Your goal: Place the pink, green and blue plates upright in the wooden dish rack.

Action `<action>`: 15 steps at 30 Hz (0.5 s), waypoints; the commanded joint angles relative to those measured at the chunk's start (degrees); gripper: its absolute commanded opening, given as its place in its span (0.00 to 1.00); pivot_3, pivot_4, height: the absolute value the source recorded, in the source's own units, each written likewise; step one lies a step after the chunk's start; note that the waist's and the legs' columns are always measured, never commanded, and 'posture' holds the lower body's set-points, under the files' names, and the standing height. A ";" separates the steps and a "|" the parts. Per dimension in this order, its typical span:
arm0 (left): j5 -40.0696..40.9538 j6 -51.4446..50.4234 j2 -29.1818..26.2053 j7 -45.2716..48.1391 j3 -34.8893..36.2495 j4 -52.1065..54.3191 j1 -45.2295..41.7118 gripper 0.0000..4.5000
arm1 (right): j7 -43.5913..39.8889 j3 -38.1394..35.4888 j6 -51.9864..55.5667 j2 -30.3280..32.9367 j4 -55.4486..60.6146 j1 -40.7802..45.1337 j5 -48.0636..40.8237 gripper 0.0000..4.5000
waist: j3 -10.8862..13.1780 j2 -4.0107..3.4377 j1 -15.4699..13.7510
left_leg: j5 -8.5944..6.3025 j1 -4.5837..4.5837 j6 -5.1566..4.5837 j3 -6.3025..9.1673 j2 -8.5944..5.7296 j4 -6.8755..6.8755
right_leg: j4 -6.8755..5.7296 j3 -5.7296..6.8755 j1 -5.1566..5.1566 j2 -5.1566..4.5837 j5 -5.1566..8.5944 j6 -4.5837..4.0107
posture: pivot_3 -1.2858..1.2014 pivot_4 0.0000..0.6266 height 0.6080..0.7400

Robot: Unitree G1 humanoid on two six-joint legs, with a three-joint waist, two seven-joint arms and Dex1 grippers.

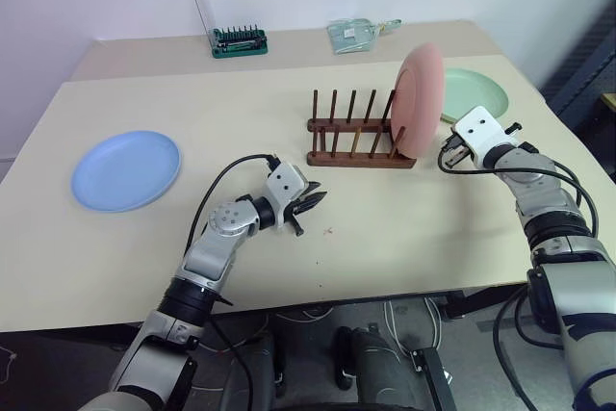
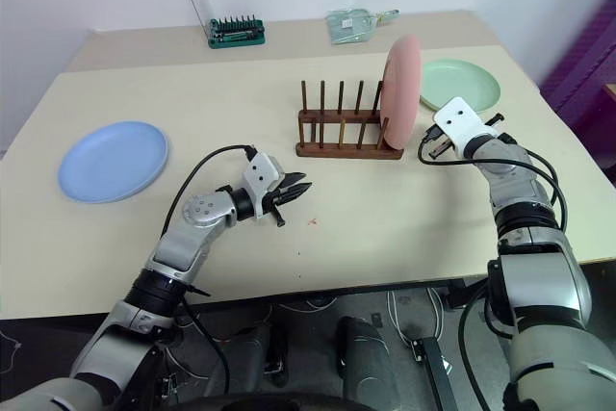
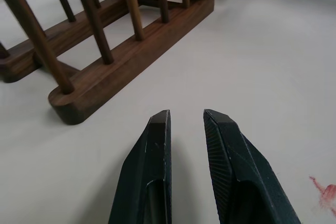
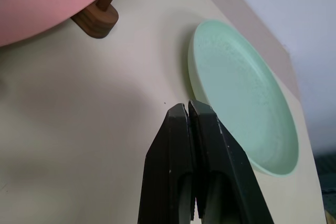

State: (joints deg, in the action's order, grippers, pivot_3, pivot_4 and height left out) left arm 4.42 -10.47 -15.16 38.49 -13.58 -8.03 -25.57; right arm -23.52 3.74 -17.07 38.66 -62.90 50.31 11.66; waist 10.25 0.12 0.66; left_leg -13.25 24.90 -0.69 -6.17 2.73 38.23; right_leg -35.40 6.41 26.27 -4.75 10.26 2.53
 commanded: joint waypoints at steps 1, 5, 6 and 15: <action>0.13 0.17 -0.08 -0.47 0.75 2.57 0.65 0.21 | -0.40 -0.56 -1.16 1.11 -0.48 1.86 -0.12 0.01 | 0.00 0.00 0.03 | 0.00 0.00 0.00 0.00 0.00 0.00 | 0.00 0.00 0.00 0.00 0.00 0.00 | 0.52 0.24 0.92; 0.07 0.11 0.39 -0.16 0.19 2.41 0.46 0.21 | 1.69 0.11 -0.76 1.71 -3.39 3.80 1.46 0.42 | 0.00 0.00 0.04 | 0.00 -0.01 0.00 -0.02 0.00 0.00 | -0.01 0.00 0.00 0.00 0.00 0.00 | 0.52 0.24 0.92; 0.04 0.17 0.51 -0.08 0.08 2.27 0.31 0.21 | 2.12 0.25 -0.57 1.75 -4.20 4.38 1.81 0.53 | 0.00 0.00 0.05 | 0.00 -0.01 0.01 -0.02 0.00 0.00 | -0.01 -0.01 0.01 0.00 0.00 0.00 | 0.52 0.24 0.92; -0.26 0.56 1.20 -0.29 0.24 0.87 -1.31 0.21 | 5.70 2.31 -1.40 1.42 -6.73 6.83 5.07 0.99 | -0.01 -0.01 0.04 | 0.01 -0.01 0.01 -0.06 0.00 0.00 | -0.02 -0.02 0.01 0.00 0.00 0.00 | 0.52 0.24 0.92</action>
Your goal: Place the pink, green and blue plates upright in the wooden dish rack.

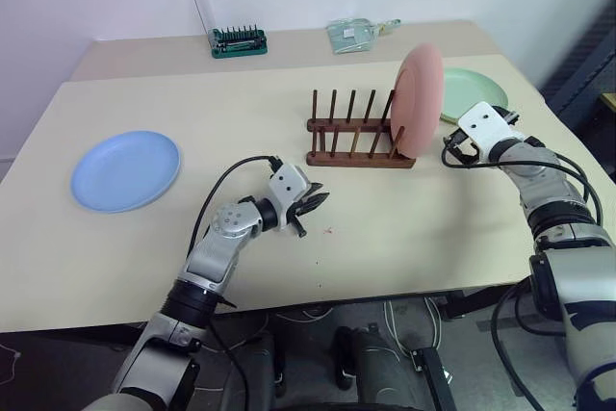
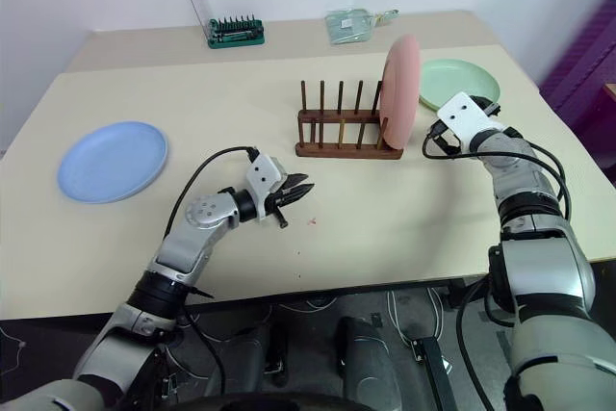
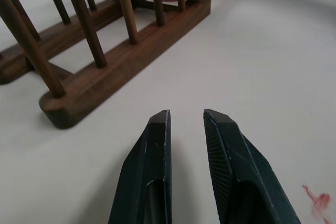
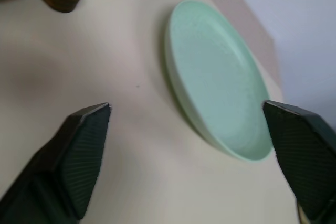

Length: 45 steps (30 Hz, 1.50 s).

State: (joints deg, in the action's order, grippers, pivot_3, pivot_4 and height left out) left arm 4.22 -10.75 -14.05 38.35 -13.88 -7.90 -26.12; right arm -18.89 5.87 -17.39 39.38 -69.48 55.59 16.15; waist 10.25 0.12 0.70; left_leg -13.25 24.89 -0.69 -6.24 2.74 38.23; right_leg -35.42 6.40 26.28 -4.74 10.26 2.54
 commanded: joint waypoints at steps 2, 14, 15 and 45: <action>-0.05 0.92 -0.11 -0.14 0.57 1.04 -0.26 0.21 | 1.33 0.26 -1.31 0.54 -0.20 1.24 0.71 0.99 | 0.00 0.00 0.02 | 0.00 0.00 0.00 -0.02 0.00 0.00 | 0.00 0.00 0.00 0.00 0.00 0.00 | 0.52 0.24 0.92; -0.21 0.34 -0.34 -0.21 0.26 2.20 0.60 0.21 | 1.46 0.37 -2.04 0.63 0.17 0.07 0.66 0.99 | 0.00 0.00 0.02 | 0.01 -0.01 0.01 -0.06 0.00 0.00 | -0.01 0.00 0.00 0.00 0.00 0.00 | 0.52 0.24 0.92; -0.22 0.30 -0.36 -0.15 0.20 2.27 0.63 0.21 | 1.46 0.37 -2.12 0.63 0.25 -0.06 0.65 0.99 | 0.00 0.00 0.02 | 0.01 -0.01 0.01 -0.06 0.00 0.00 | -0.01 0.00 0.00 0.00 0.00 0.00 | 0.52 0.24 0.92; -0.21 0.57 -0.45 0.90 -0.63 1.73 0.54 0.21 | -25.97 -2.54 10.67 5.17 9.69 -6.19 -7.68 0.67 | 0.00 0.00 -0.06 | 0.00 -0.24 0.01 0.03 0.02 -0.01 | 0.00 -0.03 -0.23 0.01 0.01 0.01 | 0.52 0.24 0.92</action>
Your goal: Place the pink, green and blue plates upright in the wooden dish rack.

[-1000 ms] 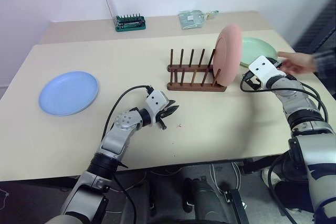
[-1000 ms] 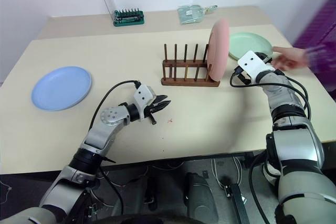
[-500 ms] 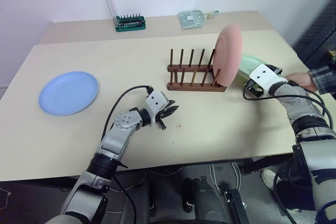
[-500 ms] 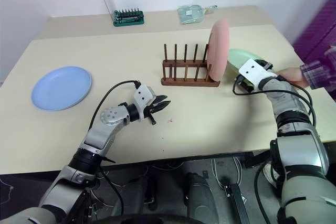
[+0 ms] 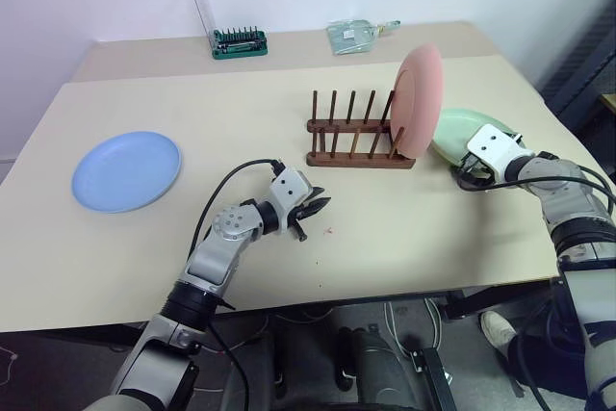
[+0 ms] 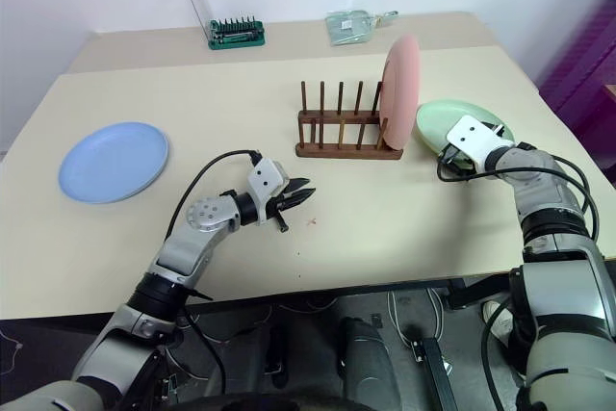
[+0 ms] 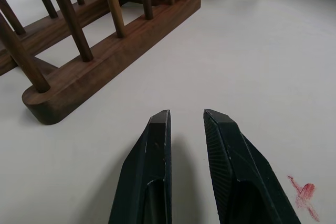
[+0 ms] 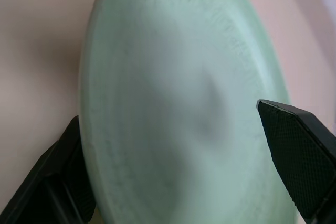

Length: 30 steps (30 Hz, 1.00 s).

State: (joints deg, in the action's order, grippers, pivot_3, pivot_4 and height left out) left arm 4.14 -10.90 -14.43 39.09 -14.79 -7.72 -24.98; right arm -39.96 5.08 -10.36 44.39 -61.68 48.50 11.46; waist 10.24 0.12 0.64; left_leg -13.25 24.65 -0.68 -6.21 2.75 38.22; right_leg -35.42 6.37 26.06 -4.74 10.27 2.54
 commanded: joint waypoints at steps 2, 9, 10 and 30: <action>-0.23 0.84 -0.30 0.19 0.12 2.14 0.23 0.21 | -8.94 -2.45 6.38 0.38 4.69 -0.20 -4.95 0.46 | 0.00 0.00 0.01 | 0.00 -0.01 0.00 0.01 0.00 0.00 | 0.00 0.00 -0.01 0.00 0.00 0.00 | 0.52 0.24 0.92; -0.55 0.96 -0.26 0.25 -0.27 2.33 0.66 0.21 | -7.59 -3.96 8.96 1.82 13.63 -4.37 -5.55 0.01 | -0.03 0.05 -0.23 | -0.01 -0.21 0.01 0.10 0.04 -0.01 | 0.05 0.07 -0.26 0.00 0.02 -0.01 | 0.52 0.24 0.92; -0.55 0.97 -0.22 0.23 -0.24 2.24 0.56 0.21 | -5.01 -4.47 8.75 2.24 14.67 -4.48 -4.97 0.01 | -0.03 0.05 -0.24 | -0.02 -0.21 0.01 0.11 0.05 0.00 | 0.06 0.08 -0.27 -0.02 0.02 -0.01 | 0.52 0.24 0.92; 5.03 2.41 0.99 0.14 6.64 3.17 -0.29 0.21 | 4.00 -19.38 39.23 -5.16 62.82 10.76 -48.26 0.01 | 0.06 -0.10 -0.09 | -0.01 -0.09 0.00 0.05 0.26 -0.13 | -0.06 -0.04 0.06 0.09 -0.08 -0.23 | 0.52 0.24 0.92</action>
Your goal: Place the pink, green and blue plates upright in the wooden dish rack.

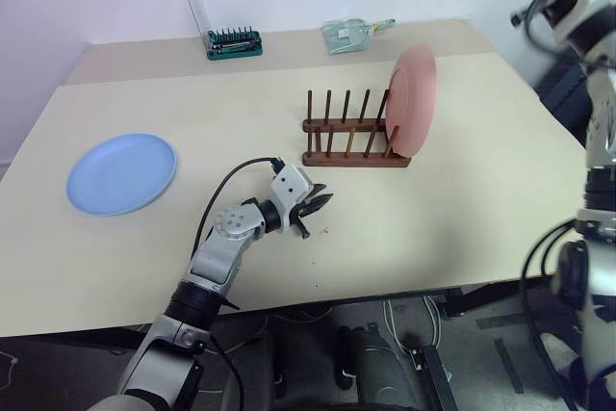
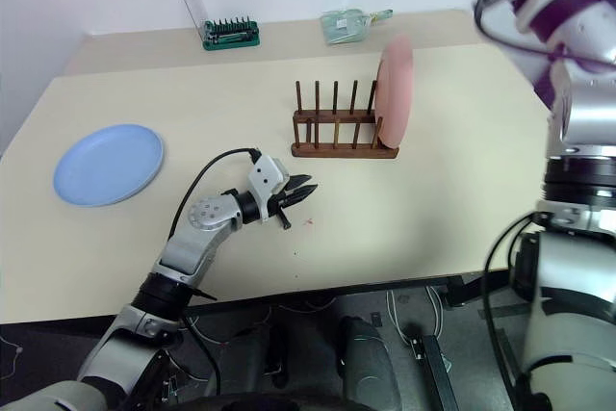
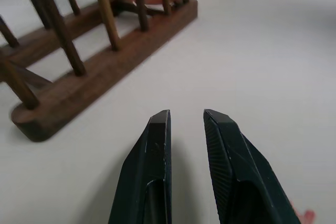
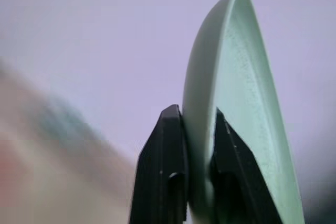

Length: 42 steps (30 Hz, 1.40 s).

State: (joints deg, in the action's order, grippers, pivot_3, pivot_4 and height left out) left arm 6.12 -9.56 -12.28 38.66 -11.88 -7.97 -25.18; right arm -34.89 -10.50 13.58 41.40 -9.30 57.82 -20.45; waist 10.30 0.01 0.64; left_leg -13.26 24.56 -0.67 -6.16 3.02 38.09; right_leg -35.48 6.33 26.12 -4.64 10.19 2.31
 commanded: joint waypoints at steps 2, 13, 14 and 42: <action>4.65 0.24 -2.50 1.28 5.48 4.93 0.57 0.21 | 6.92 -6.14 24.00 -8.03 13.75 2.05 -25.50 0.01 | -0.01 0.02 -0.13 | 0.00 0.01 0.00 0.02 -0.02 0.03 | 0.00 0.04 -0.03 -0.08 -0.03 -0.04 | 0.52 0.24 0.92; 7.53 -2.87 -8.90 2.78 9.05 9.21 4.59 0.21 | 38.33 -13.38 37.06 -24.76 14.52 -2.00 -41.25 0.01 | -0.02 0.02 -0.36 | 0.00 0.39 -0.01 -0.01 -0.17 0.10 | 0.02 0.10 0.24 -0.25 -0.06 -0.01 | 0.52 0.24 0.92; 7.45 -2.97 -8.97 2.53 8.99 9.28 4.65 0.21 | 40.38 -13.89 37.60 -25.18 13.94 -2.43 -41.55 0.01 | -0.02 0.02 -0.28 | 0.00 0.39 -0.01 -0.01 -0.17 0.10 | 0.02 0.10 0.24 -0.25 -0.06 0.00 | 0.52 0.24 0.92; 6.59 -4.32 -7.79 0.68 7.30 10.76 5.13 0.21 | 36.40 1.19 34.56 -17.08 15.07 -3.68 -24.89 0.79 | -0.01 0.00 0.07 | -0.01 0.49 -0.02 0.05 -0.11 0.06 | 0.15 0.09 0.34 -0.12 0.07 0.20 | 0.52 0.24 0.92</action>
State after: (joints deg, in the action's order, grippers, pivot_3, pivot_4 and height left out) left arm 12.97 -13.90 -19.76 39.57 -4.70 0.52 -20.15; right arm 5.10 -10.96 50.81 22.59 2.66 52.16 -48.89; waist 10.30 0.02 0.71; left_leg -13.27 25.06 -0.69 -6.11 2.91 38.15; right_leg -35.32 6.42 26.47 -4.77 10.27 2.51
